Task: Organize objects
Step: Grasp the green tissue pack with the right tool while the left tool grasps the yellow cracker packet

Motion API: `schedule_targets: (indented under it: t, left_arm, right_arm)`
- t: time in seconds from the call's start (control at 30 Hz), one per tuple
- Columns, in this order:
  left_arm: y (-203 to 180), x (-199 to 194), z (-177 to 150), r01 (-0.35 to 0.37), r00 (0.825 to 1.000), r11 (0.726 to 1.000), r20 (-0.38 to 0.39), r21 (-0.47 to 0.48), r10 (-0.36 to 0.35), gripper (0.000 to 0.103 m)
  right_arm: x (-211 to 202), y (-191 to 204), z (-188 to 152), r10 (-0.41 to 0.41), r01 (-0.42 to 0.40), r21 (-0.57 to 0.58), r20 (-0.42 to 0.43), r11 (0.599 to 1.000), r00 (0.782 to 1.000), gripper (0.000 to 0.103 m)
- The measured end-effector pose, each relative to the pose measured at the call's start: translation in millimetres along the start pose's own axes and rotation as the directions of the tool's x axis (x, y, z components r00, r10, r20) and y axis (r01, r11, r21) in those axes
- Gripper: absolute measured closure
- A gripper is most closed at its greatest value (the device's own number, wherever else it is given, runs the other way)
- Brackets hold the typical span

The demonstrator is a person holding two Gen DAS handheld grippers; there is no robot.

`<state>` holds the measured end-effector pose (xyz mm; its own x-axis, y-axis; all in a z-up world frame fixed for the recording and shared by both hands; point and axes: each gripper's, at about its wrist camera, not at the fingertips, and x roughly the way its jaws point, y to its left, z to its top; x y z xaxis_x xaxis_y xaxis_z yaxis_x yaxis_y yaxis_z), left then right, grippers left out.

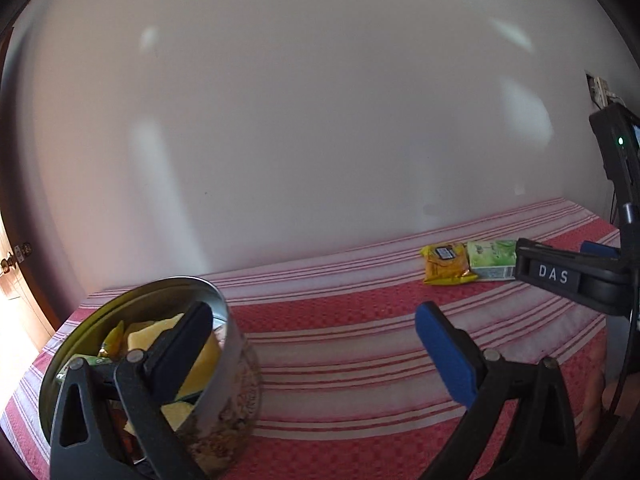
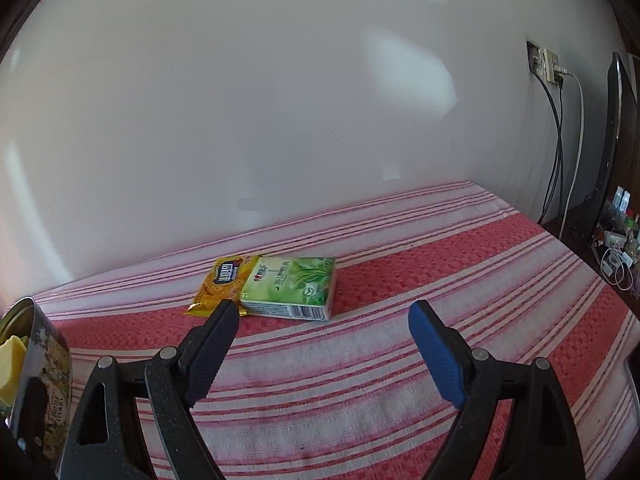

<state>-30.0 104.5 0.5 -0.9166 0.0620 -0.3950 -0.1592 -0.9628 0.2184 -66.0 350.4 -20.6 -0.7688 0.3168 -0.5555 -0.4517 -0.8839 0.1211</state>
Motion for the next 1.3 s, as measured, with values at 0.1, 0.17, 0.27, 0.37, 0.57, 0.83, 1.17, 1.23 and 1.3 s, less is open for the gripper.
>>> schedule_targets:
  t: [0.1,0.17,0.27,0.37,0.57,0.83,1.17,1.23,1.3]
  left_arm:
    - [-12.6,13.4,4.7,0.011,0.999,1.000,-0.032,0.007,-0.011,0.000]
    - [-16.9,23.3,8.5,0.021,0.998,1.000,-0.053,0.008,-0.020,0.000]
    - [-21.0,37.3,13.2,0.015,0.997,1.000,-0.079,0.006,-0.014,0.000]
    - [-20.8,50.4,17.5,0.001,0.995,1.000,-0.101,-0.003,-0.001,0.000]
    - [-19.9,76.9,20.3,0.007,0.985,0.999,-0.175,-0.036,-0.013,0.000]
    - [-28.5,94.6,24.2,0.013,0.973,0.999,-0.230,-0.034,-0.020,0.000]
    - [-73.3,132.6,46.9,0.115,0.949,0.992,-0.288,-0.059,-0.127,0.001]
    - [-87.8,144.9,50.9,0.137,0.938,0.989,-0.314,-0.058,-0.148,0.001]
    - [-99.7,159.9,54.0,0.158,0.923,0.986,-0.347,-0.051,-0.166,0.001]
  right_arm:
    - [19.5,-6.1,5.1,0.030,-0.030,0.014,-0.042,0.999,0.999,0.015]
    - [33.3,-5.7,9.5,0.049,-0.048,0.014,-0.075,0.999,0.996,0.015]
    - [53.5,-1.5,15.5,0.078,-0.077,0.014,-0.121,0.997,0.990,0.015]
    - [76.2,4.0,20.2,0.112,-0.110,0.021,-0.181,0.994,0.977,0.015]
    - [111.0,17.7,26.5,0.126,-0.129,0.007,-0.266,0.992,0.956,0.015]
    - [115.0,-0.6,30.6,0.128,-0.145,-0.039,-0.285,0.989,0.950,0.029]
    - [98.7,-54.0,30.1,0.014,-0.042,-0.111,-0.245,0.993,0.970,0.029]
    - [99.9,-70.4,31.5,0.036,-0.053,-0.060,-0.254,0.997,0.967,0.029]
    - [102.5,-73.3,30.8,0.046,-0.058,-0.037,-0.257,0.998,0.965,0.029]
